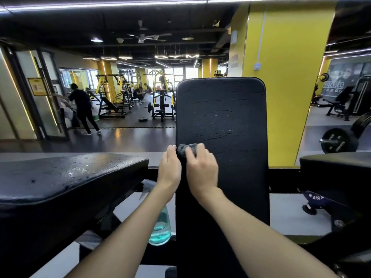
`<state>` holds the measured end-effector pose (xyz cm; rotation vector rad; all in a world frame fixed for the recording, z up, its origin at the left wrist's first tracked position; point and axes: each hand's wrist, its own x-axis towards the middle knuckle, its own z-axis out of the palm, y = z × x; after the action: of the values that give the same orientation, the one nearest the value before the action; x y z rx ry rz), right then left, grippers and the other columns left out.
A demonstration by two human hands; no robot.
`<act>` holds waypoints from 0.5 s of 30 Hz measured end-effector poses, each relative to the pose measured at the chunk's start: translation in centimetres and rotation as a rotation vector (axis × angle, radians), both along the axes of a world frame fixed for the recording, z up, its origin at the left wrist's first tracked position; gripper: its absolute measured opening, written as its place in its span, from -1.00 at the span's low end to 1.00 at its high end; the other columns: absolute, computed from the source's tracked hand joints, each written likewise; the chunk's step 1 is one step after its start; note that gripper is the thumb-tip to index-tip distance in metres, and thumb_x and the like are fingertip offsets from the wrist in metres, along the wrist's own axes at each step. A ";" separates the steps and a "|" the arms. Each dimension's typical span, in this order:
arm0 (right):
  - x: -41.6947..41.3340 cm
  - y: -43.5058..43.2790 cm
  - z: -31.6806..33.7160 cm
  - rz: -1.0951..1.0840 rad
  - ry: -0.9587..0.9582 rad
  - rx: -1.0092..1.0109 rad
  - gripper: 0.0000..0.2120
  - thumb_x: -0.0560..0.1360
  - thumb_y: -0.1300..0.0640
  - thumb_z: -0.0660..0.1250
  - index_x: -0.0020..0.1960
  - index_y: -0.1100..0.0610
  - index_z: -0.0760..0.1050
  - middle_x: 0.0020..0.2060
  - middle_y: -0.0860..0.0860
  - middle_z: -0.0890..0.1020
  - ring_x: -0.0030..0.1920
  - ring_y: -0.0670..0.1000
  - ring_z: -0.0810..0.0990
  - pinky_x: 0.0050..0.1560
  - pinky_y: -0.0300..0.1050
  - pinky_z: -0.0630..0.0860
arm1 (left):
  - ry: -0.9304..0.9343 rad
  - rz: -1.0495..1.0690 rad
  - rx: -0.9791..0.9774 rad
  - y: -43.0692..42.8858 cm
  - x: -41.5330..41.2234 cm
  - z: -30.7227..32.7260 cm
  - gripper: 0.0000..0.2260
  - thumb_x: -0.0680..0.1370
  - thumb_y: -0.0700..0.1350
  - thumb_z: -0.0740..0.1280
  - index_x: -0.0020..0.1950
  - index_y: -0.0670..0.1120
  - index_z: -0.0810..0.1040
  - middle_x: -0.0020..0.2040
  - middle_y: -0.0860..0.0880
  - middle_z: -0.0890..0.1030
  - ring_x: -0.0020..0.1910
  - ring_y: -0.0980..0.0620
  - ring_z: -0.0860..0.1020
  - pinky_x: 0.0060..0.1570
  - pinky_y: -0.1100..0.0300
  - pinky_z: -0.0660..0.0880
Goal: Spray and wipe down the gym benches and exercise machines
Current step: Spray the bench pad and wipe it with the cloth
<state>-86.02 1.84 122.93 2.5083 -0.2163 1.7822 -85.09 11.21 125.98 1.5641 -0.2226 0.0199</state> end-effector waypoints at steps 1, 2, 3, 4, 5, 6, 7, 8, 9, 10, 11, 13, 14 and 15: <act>-0.1 0.2 -0.2 0.027 0.022 -0.049 -0.85 0.42 0.31 0.26 -0.11 0.16 0.58 -0.24 0.11 0.51 -0.34 0.12 0.45 -0.34 -0.03 0.41 | -0.008 0.018 -0.020 -0.1 -0.2 -0.1 -0.53 0.60 0.16 0.01 0.18 -0.08 0.59 0.12 0.02 0.63 0.18 0.01 0.53 0.26 0.07 0.41; -0.3 -0.2 -0.2 0.049 0.042 -0.110 -0.86 0.42 0.31 0.26 -0.12 0.15 0.57 -0.24 0.10 0.50 -0.34 0.11 0.44 -0.34 -0.03 0.39 | -0.005 0.044 -0.032 -0.2 -0.4 -0.1 -0.59 0.65 0.08 0.01 0.10 -0.10 0.58 0.03 0.01 0.63 0.11 -0.01 0.53 0.15 0.08 0.40; -0.8 -1.0 -0.1 0.061 0.067 -0.183 -0.87 0.41 0.31 0.28 -0.13 0.15 0.56 -0.24 0.10 0.50 -0.33 0.11 0.44 -0.33 -0.03 0.38 | -0.002 0.066 -0.037 -0.3 -0.7 -0.2 -0.61 0.68 0.03 0.01 0.11 -0.12 0.58 0.05 0.00 0.62 0.13 -0.02 0.52 0.15 0.08 0.38; -1.3 -2.2 -0.1 0.065 0.091 -0.253 -0.88 0.40 0.31 0.30 -0.12 0.15 0.56 -0.23 0.11 0.50 -0.32 0.12 0.45 -0.32 -0.03 0.38 | 0.001 0.074 -0.038 -0.2 -1.1 -0.3 -0.61 0.69 0.01 0.01 0.17 -0.13 0.57 0.13 -0.01 0.61 0.20 -0.01 0.52 0.23 0.09 0.37; -1.9 -3.7 0.0 0.057 0.104 -0.289 -0.88 0.39 0.31 0.31 -0.12 0.15 0.57 -0.22 0.12 0.51 -0.31 0.13 0.46 -0.31 -0.01 0.40 | -0.007 0.062 -0.043 -0.2 -1.1 -0.7 -0.61 0.68 0.02 0.01 0.21 -0.12 0.57 0.18 0.00 0.61 0.25 0.00 0.51 0.29 0.09 0.37; -2.7 -5.2 0.2 0.038 0.104 -0.286 -0.87 0.40 0.31 0.30 -0.11 0.16 0.57 -0.22 0.13 0.51 -0.31 0.15 0.47 -0.31 0.00 0.41 | -0.009 0.041 -0.052 -0.2 -1.3 -0.9 -0.58 0.67 0.06 0.01 0.23 -0.11 0.57 0.20 0.01 0.61 0.26 0.01 0.52 0.31 0.08 0.39; -3.6 -6.9 0.2 0.006 0.093 -0.255 -0.87 0.41 0.31 0.29 -0.10 0.17 0.58 -0.21 0.14 0.51 -0.30 0.17 0.47 -0.31 0.01 0.43 | -0.011 0.024 -0.047 -0.2 -1.6 -1.1 -0.53 0.62 0.12 0.00 0.23 -0.11 0.58 0.19 0.01 0.63 0.25 0.01 0.53 0.32 0.07 0.41; -4.4 -8.6 0.0 -0.029 0.079 -0.211 -0.86 0.42 0.33 0.30 -0.08 0.19 0.59 -0.21 0.15 0.50 -0.30 0.18 0.47 -0.31 0.01 0.44 | -0.001 0.027 -0.039 -0.2 -1.5 -1.5 -0.46 0.57 0.18 0.00 0.23 -0.11 0.59 0.19 0.00 0.64 0.25 -0.01 0.54 0.35 0.02 0.42; -5.4 -10.3 -0.3 -0.063 0.064 -0.161 -0.84 0.41 0.36 0.34 -0.05 0.21 0.61 -0.22 0.17 0.49 -0.31 0.18 0.47 -0.33 0.01 0.43 | 0.006 0.039 -0.041 -0.2 -1.4 -1.9 -0.41 0.52 0.21 0.01 0.26 -0.11 0.59 0.21 -0.01 0.64 0.27 -0.02 0.54 0.38 -0.03 0.41; -6.4 -11.8 -0.8 -0.092 0.050 -0.107 -0.79 0.38 0.40 0.39 -0.01 0.25 0.61 -0.22 0.18 0.48 -0.33 0.18 0.46 -0.35 0.00 0.42 | 0.011 0.055 -0.051 -0.2 -1.2 -2.4 -0.40 0.51 0.21 0.01 0.30 -0.10 0.58 0.25 0.00 0.63 0.30 -0.01 0.53 0.41 -0.06 0.39; -7.4 -13.1 -1.3 -0.116 0.033 -0.056 -0.74 0.35 0.44 0.42 0.02 0.27 0.62 -0.23 0.19 0.47 -0.35 0.18 0.44 -0.36 -0.01 0.41 | 0.006 0.067 -0.062 -0.3 -1.2 -2.6 -0.41 0.52 0.19 0.02 0.34 -0.10 0.57 0.29 0.01 0.61 0.33 0.01 0.51 0.43 -0.05 0.37; -8.8 -14.4 -2.3 -0.160 0.008 0.011 -0.68 0.32 0.47 0.45 0.06 0.29 0.62 -0.25 0.20 0.45 -0.37 0.17 0.42 -0.38 -0.02 0.40 | -0.009 0.075 -0.065 -0.4 -1.4 -2.9 -0.40 0.53 0.15 -0.01 0.42 -0.09 0.51 0.37 0.02 0.56 0.39 0.05 0.46 0.47 -0.01 0.32; -8.9 -14.4 -2.6 -0.179 0.002 0.047 -0.67 0.32 0.48 0.44 0.07 0.29 0.61 -0.24 0.21 0.44 -0.37 0.18 0.42 -0.38 -0.01 0.41 | -0.020 0.074 -0.056 -0.3 -1.7 -3.0 -0.40 0.54 0.14 -0.03 0.45 -0.08 0.49 0.39 0.03 0.54 0.41 0.07 0.44 0.49 0.01 0.30; -8.7 -14.0 -2.9 -0.190 -0.012 0.103 -0.66 0.33 0.48 0.42 0.08 0.30 0.61 -0.22 0.22 0.44 -0.36 0.19 0.44 -0.38 0.00 0.42 | -0.030 0.065 -0.052 -0.3 -1.8 -3.1 -0.41 0.56 0.13 -0.04 0.47 -0.08 0.47 0.40 0.04 0.52 0.43 0.07 0.42 0.50 0.01 0.29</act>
<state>-94.75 -12.19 120.04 2.4483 -0.5411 1.7534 -86.92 10.95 122.85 1.5191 -0.1935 0.0991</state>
